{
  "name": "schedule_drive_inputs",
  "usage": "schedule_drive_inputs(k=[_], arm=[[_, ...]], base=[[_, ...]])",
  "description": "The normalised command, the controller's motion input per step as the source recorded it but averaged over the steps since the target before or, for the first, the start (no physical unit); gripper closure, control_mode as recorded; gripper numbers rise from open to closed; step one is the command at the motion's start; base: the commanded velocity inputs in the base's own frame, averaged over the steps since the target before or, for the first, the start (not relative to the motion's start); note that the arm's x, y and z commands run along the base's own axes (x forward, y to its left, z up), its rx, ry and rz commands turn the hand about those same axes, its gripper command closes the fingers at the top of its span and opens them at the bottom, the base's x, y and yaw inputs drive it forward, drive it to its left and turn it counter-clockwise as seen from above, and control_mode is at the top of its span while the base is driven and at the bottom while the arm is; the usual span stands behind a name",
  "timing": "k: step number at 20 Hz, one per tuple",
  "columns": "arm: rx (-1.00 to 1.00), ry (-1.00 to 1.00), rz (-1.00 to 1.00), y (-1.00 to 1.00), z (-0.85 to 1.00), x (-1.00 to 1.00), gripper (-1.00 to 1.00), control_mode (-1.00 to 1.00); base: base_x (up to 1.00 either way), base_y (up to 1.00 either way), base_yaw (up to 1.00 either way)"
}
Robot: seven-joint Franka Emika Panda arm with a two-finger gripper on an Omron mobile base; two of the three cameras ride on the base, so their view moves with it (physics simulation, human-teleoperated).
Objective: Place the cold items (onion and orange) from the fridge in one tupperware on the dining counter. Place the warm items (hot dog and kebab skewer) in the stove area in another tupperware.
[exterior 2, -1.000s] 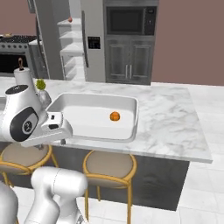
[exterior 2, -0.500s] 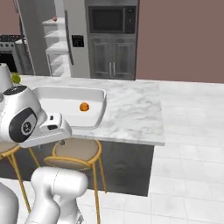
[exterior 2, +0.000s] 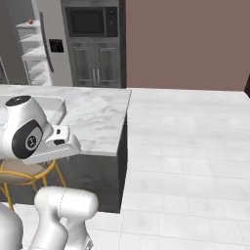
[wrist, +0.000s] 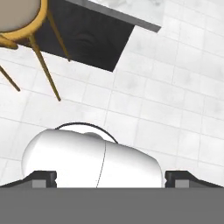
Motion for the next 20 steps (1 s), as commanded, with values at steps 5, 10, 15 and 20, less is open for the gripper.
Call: schedule_drive_inputs(k=[5, 10, 15, 20], arm=[[0.00, 0.00, 0.00, 0.00, 0.00, 0.00, -1.00, 1.00], [0.00, 0.00, 0.00, 0.00, 0.00, 0.00, -1.00, 1.00], [0.00, 0.00, 0.00, 0.00, 0.00, 0.00, -1.00, 1.00], [0.00, 0.00, 0.00, 0.00, 0.00, 0.00, -1.00, 1.00]], base=[[0.27, -1.00, -0.01], [0.60, -1.00, 0.00], [0.95, -0.98, 0.14], [1.00, -0.79, 0.33]])
